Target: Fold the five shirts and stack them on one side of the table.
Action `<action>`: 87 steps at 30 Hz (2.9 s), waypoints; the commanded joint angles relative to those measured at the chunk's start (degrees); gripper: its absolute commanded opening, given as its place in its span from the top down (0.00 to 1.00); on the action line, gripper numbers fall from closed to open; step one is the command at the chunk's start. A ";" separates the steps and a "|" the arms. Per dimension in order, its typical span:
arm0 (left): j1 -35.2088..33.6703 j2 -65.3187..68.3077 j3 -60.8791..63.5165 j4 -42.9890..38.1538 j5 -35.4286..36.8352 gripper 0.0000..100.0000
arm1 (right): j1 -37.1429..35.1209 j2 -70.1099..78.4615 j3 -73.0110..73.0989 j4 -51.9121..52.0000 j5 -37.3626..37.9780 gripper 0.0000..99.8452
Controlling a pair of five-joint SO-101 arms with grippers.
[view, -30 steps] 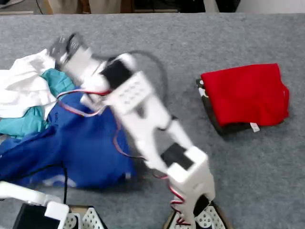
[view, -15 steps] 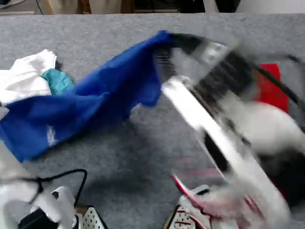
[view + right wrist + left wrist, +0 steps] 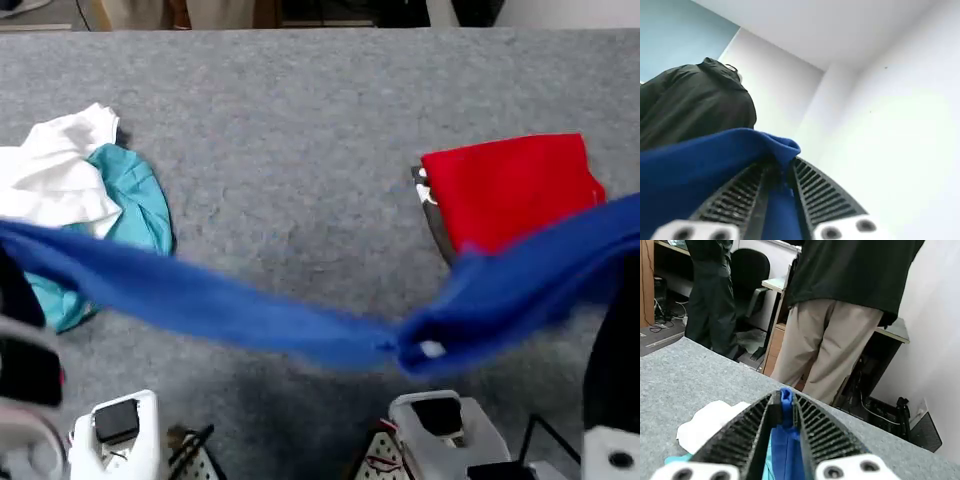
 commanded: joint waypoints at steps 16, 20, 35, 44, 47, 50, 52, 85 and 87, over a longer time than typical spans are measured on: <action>0.53 -19.91 56.97 -17.76 -3.25 0.98 | -0.66 0.22 29.41 -8.62 4.57 1.00; 0.53 -15.69 71.12 -41.41 -3.25 0.98 | -3.91 0.22 51.12 -25.41 7.91 1.00; 4.13 24.13 66.02 -79.56 -1.32 0.98 | -4.97 22.99 70.37 -60.75 11.69 1.00; 4.66 26.15 63.30 -60.40 -1.67 0.98 | 0.04 24.13 67.74 -42.73 12.04 1.00; 4.66 26.15 63.30 -51.34 -1.67 0.98 | 2.95 24.13 67.74 -35.52 12.13 1.00; 6.07 26.51 64.18 -44.48 -1.76 0.98 | 4.62 23.69 68.00 -28.92 13.54 1.00; 7.91 26.15 67.16 -42.37 -1.76 0.98 | 4.97 22.37 68.97 -25.49 15.30 1.00; 13.45 26.07 87.47 -29.54 -22.24 0.98 | 17.27 -38.02 141.76 -19.16 34.02 1.00; 13.10 26.07 86.42 -27.25 -24.18 0.98 | 17.27 -39.16 141.85 -16.53 34.46 1.00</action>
